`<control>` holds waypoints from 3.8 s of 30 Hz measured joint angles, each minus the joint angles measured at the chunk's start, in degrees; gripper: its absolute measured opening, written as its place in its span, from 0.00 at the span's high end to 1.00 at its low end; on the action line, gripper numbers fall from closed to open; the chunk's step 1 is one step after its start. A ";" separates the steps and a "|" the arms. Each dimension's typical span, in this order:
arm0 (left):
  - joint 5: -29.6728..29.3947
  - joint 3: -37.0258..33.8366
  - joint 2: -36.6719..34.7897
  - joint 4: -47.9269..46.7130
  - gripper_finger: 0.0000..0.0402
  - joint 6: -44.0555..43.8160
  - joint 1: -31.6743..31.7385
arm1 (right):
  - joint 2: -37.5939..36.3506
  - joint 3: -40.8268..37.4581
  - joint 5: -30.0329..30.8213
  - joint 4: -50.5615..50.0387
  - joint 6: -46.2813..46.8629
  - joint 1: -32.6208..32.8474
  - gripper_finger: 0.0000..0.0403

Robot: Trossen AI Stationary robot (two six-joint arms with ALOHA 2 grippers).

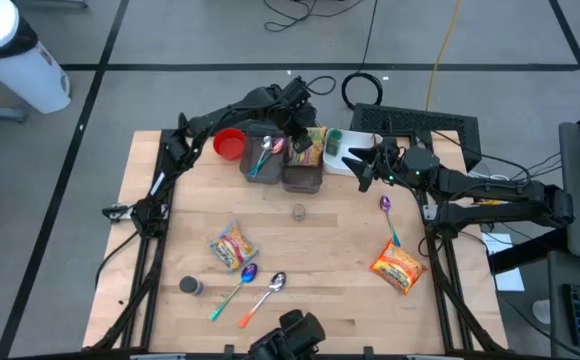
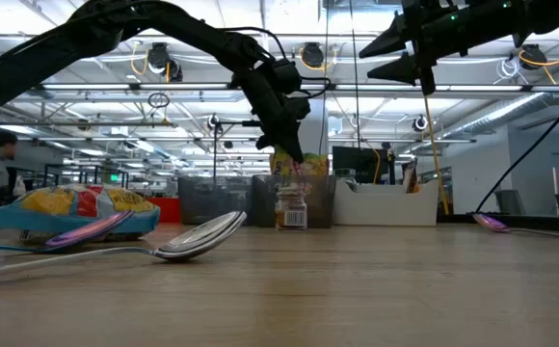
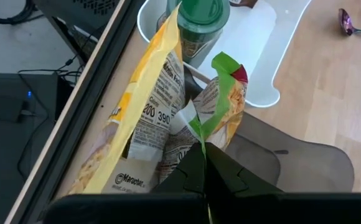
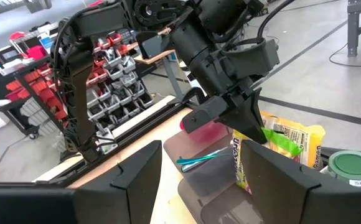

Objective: Pick & Place Food Item
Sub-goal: Put the green noodle pack into the right black bin, then put the bottom purple and blue spoon into the left black bin

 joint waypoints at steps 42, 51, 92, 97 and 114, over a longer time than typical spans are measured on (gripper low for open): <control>-3.37 1.05 -0.12 0.33 0.64 1.08 0.07 | 0.00 0.00 -0.37 -0.07 -1.64 -1.55 0.47; -2.04 4.91 -0.15 -1.51 0.63 1.29 0.07 | 0.00 0.00 -0.42 -0.07 -1.64 -1.51 0.48; -19.09 -58.51 -62.81 33.64 0.63 -33.89 -20.27 | -0.02 0.04 -13.93 -4.79 1.96 -0.22 0.48; -28.28 -65.62 -70.04 30.47 0.63 -42.36 -29.80 | -0.02 -0.65 -13.97 -4.63 1.90 -0.22 0.48; -28.52 -67.95 -72.28 -0.09 0.63 -62.43 -47.23 | 0.14 -11.23 -10.68 15.95 11.00 5.10 0.48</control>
